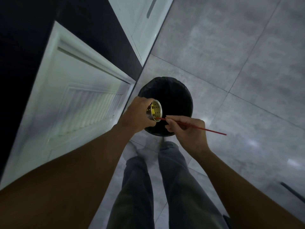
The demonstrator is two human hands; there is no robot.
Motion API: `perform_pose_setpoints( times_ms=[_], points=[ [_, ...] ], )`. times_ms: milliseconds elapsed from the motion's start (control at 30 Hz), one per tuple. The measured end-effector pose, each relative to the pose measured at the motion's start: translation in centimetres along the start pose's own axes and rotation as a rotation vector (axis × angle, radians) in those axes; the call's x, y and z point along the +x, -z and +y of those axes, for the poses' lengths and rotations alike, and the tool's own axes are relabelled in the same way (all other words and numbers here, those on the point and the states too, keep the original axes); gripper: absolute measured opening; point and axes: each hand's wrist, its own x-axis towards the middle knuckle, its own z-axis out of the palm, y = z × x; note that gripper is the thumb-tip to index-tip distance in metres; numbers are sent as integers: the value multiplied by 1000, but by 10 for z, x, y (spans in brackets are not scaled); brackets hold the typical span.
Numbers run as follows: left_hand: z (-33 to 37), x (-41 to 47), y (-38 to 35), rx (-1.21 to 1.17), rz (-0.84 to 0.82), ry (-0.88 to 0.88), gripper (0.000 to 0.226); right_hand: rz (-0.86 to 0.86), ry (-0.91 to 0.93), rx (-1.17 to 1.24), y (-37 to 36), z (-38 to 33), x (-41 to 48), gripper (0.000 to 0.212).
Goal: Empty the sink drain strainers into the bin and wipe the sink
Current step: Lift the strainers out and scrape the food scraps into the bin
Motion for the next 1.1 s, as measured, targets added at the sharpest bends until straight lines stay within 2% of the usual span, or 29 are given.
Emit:
perform_pose_setpoints(
  times_ms=[200,500,933,1100],
  points=[
    [-4,5,0,0,4,27,79,59,-32,-2,10,11,8,21],
    [-4,13,-13,-3,-11,49,77,-27,-31,31,-3,7,23,18],
    [-5,12,-16,21,-66,107,73,80,-81,8,6,13,30,20],
    [-1,14,-16,16,-52,119,76,10,-105,-23,0,16,30,19]
  ],
)
